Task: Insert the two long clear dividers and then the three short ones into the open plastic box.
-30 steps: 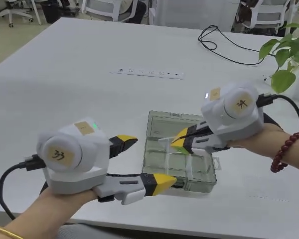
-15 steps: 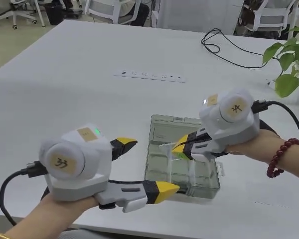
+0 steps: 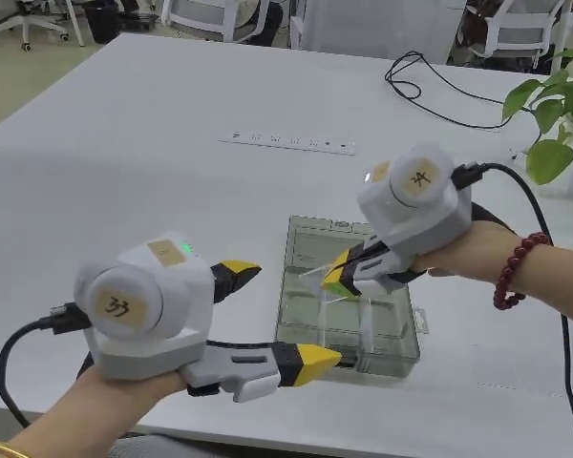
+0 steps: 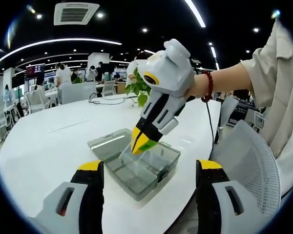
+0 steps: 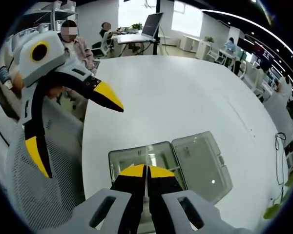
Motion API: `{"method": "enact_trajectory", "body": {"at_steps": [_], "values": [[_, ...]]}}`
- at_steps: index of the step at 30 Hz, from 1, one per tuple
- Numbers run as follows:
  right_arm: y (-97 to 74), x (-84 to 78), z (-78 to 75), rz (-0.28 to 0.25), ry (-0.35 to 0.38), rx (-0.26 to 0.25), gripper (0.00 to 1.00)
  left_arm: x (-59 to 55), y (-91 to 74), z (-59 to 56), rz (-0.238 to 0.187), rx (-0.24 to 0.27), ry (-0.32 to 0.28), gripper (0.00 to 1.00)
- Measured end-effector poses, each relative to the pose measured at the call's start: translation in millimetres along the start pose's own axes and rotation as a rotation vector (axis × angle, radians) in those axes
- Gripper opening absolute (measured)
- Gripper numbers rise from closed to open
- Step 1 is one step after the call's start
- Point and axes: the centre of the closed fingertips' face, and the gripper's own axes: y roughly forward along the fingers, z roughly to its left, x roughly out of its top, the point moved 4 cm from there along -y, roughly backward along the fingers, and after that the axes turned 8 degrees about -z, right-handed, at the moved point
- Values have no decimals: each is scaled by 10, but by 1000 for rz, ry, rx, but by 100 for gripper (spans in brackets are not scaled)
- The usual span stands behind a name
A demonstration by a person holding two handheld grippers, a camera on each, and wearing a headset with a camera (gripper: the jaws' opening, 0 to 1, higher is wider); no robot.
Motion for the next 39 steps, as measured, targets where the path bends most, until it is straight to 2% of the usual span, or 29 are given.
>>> {"method": "enact_trajectory", "body": {"at_steps": [2,7,22,24,39], "values": [[37,10,5,28,-33,10,2,-1,3,2,1,2,0,78],[131,40,54,39,-115,36,2,6,3,10,-4,10,0,79],[320,-8,92,79,-184,83,2,-3,5,20,-2,17,-5,79],[348,-24,104,88,-228,102,2,-8,1,29,0,23,-2,78],[506,-147,89,137,-209,121,2,-26,2,46,11,30,12,78]]}}
